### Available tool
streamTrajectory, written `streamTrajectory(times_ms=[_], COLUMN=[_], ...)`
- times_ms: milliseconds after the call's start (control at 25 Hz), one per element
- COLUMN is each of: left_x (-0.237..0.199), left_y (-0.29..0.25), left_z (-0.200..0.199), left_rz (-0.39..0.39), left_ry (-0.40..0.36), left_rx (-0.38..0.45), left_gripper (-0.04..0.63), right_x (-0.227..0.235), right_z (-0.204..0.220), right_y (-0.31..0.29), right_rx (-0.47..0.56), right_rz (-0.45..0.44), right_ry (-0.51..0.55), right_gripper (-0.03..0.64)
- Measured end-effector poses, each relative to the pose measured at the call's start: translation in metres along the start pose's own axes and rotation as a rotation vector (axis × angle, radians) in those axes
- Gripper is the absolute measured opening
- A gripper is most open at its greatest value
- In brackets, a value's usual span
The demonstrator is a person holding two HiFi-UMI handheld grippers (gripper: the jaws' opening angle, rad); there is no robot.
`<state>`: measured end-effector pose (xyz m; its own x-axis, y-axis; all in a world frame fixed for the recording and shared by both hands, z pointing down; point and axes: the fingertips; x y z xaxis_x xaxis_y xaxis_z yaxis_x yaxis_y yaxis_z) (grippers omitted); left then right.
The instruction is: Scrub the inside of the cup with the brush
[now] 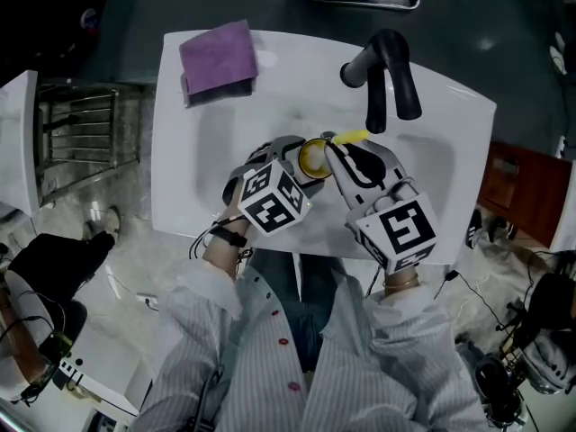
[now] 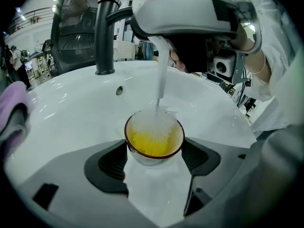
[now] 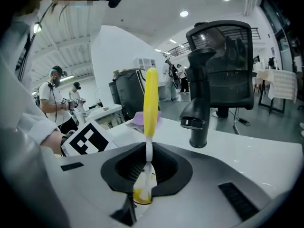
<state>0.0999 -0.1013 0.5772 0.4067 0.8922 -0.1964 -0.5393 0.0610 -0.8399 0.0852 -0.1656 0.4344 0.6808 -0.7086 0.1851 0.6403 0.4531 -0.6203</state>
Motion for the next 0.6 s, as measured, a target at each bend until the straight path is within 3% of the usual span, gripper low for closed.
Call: streamTrajectory(times_ms=[400,600], left_x=[0.0,0.001], left_y=[-0.001,-0.001], left_z=[0.002,0.001], left_rz=[0.004,0.006], left_ry=[-0.002,0.0], left_rx=[-0.002,-0.001], left_gripper=[0.368,0.368], right_x=[0.001,-0.025], right_z=[0.032,0.036], right_y=[0.029,0.032], right_rx=[-0.026,-0.062], right_rz=[0.008,0.006], right_ry=[-0.04,0.022], right_gripper=[0.054,0.054])
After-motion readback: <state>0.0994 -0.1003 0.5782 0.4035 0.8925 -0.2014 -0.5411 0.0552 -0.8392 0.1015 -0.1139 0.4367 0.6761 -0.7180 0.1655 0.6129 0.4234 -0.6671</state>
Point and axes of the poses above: the fingertips, and each gripper's own axes: y backward along the fingers, x to its right, z out of its underside, and after that the axes turned 8 degrees about -x, right-handed
